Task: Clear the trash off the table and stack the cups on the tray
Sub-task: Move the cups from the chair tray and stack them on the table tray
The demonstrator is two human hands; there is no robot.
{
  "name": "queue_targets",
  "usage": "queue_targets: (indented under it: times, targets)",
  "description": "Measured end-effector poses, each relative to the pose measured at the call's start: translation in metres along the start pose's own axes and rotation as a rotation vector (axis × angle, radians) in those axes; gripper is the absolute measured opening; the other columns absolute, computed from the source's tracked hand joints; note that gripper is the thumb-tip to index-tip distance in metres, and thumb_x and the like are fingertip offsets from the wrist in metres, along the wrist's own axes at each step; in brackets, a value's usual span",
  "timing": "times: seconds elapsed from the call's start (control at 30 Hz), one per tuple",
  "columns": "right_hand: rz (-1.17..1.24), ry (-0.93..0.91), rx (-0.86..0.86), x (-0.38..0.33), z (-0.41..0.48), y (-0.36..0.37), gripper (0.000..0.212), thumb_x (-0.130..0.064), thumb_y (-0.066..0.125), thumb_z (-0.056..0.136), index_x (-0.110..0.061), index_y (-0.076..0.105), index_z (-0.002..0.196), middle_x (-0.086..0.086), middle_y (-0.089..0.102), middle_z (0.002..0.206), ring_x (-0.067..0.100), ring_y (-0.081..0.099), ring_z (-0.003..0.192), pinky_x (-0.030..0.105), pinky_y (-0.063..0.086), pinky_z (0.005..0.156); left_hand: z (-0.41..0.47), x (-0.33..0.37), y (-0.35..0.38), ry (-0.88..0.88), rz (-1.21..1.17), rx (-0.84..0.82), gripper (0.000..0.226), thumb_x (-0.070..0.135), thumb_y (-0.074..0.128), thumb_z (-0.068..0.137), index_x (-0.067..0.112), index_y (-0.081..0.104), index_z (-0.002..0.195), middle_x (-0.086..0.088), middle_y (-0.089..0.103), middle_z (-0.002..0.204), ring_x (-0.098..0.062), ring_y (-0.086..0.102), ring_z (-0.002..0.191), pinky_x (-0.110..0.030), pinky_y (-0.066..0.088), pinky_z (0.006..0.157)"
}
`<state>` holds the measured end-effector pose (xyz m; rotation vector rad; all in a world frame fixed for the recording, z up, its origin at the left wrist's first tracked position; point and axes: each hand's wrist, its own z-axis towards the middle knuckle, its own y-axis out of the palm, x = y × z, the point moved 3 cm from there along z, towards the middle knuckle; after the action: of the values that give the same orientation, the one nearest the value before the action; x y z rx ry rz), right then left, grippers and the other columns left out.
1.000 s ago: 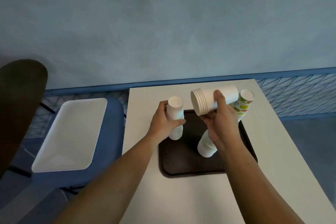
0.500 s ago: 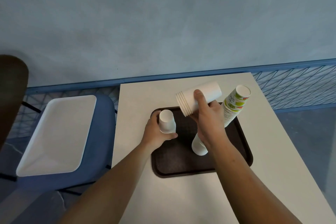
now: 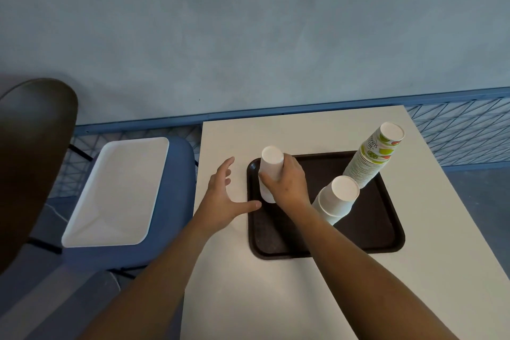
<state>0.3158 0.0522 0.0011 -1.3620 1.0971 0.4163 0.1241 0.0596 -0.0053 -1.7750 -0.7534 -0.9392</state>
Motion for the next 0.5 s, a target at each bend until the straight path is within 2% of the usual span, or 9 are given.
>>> queue_targets:
  times: [0.2,0.37,0.5]
  targets:
    - [-0.008,0.035,-0.079,0.004,-0.004,0.0,0.064,-0.037,0.08,0.082,-0.019,0.049,0.135,0.001,0.058,0.132,0.022,0.055,0.123,0.039,0.049,0.099,-0.008,0.022,-0.003,0.061,0.005,-0.018,0.109,0.04,0.095,0.069,0.063,0.024,0.149,0.008,0.033,0.156,-0.01,0.04,0.139,-0.031,0.038,0.109]
    - [-0.076,-0.057,-0.11,-0.012,-0.018,-0.025,0.082,-0.023,0.076,0.086,-0.013,0.032,0.154,0.008,0.04,0.154,0.027,0.041,0.141,0.036,0.038,0.111,-0.002,0.054,0.003,0.134,0.087,-0.003,0.102,0.034,0.094,0.071,0.059,0.032,0.149,0.008,0.034,0.154,-0.012,0.041,0.14,-0.036,0.041,0.115]
    - [-0.135,-0.203,-0.064,-0.036,-0.03,-0.063,0.072,-0.015,0.069,0.088,-0.007,0.037,0.152,0.01,0.04,0.155,0.026,0.042,0.14,0.026,0.035,0.108,0.015,0.073,0.016,0.194,0.194,0.018,0.087,0.032,0.089,0.079,0.054,0.04,0.147,0.006,0.033,0.153,-0.018,0.043,0.139,-0.04,0.041,0.118]
